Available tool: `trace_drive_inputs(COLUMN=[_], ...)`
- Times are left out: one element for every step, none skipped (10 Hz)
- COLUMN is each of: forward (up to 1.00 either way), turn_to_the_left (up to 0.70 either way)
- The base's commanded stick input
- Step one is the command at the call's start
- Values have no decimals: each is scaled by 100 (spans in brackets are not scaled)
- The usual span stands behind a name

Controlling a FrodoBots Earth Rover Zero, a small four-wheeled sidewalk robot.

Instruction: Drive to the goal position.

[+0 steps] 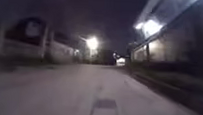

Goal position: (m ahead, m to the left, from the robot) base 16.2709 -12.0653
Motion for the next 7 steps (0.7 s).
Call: trace_drive_inputs(forward=[70, 70, 70, 70, 70, 70, 70], turn_to_the_left=[-32, -21, -10, 0, 0, 0, 0])
